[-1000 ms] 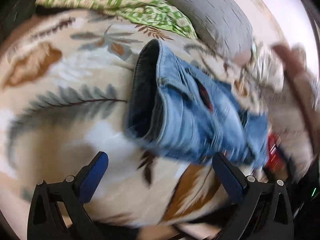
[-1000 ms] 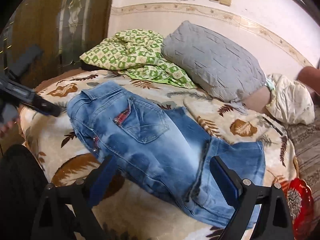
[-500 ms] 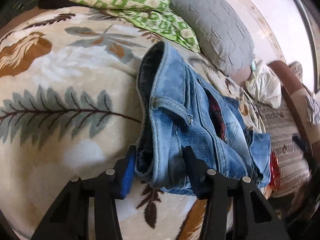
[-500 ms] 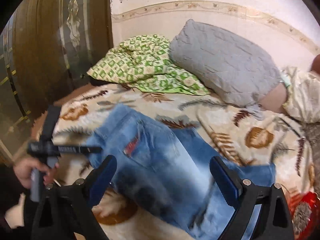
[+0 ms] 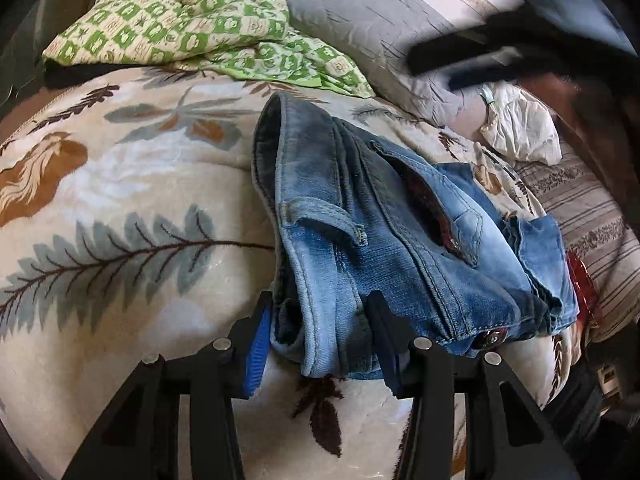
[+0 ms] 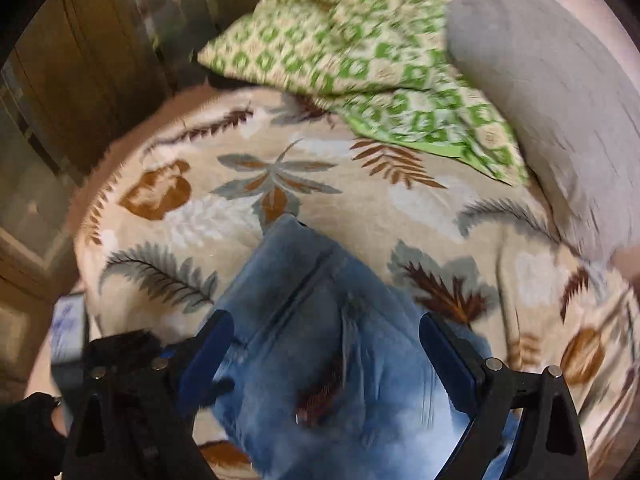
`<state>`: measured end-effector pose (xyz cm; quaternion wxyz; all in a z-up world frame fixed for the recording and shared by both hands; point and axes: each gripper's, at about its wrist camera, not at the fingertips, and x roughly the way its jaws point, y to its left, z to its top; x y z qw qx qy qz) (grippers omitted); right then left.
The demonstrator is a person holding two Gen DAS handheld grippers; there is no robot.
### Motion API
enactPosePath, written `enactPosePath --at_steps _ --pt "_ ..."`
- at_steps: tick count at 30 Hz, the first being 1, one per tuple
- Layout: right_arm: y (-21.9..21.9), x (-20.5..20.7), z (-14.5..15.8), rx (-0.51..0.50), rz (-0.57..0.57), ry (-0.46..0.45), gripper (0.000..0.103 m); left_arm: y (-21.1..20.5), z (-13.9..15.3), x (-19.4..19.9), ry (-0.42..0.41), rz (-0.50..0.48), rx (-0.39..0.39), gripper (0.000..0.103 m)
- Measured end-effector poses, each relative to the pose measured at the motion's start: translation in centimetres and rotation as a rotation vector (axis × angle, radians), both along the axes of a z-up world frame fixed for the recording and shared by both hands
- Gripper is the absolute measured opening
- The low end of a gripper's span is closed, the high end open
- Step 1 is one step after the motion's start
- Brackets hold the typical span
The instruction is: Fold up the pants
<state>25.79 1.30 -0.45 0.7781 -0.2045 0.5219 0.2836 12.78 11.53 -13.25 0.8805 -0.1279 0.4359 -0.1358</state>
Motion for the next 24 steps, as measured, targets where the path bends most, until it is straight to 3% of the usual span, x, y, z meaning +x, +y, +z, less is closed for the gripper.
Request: enactPosePath --at_steps 8,9,10,11,12,15,17,24 --pt "8.3 3.9 -4.2 -0.218 0.109 0.056 0.095 0.3 -0.2 0.3 -0.004 -0.012 -0.020 0.048" --pt "9.1 4.2 -5.2 -0.257 0.124 0.064 0.089 0.3 -0.2 0.2 -0.005 -0.012 -0.022 0.048" --pt "9.5 4.4 -6.2 -0.306 0.133 0.068 0.074 0.3 -0.2 0.3 -0.004 -0.013 -0.026 0.048" --pt "9.7 4.6 -7.3 -0.354 0.147 0.083 0.025 0.4 -0.2 0.3 -0.005 -0.014 -0.028 0.048" --pt "9.6 4.7 -7.8 -0.363 0.153 0.110 0.021 0.4 -0.1 0.3 -0.006 -0.016 -0.027 0.048" --pt "8.7 3.9 -7.1 -0.341 0.178 0.071 0.016 0.0 0.5 -0.1 -0.032 -0.018 -0.004 0.044" --pt "8.0 3.4 -6.0 -0.306 0.169 0.054 0.015 -0.5 1.5 -0.6 -0.070 -0.025 0.010 0.037" --pt "1.3 1.4 0.6 -0.072 0.109 -0.006 0.015 -2.7 6.8 -2.9 -0.183 -0.081 -0.008 0.030"
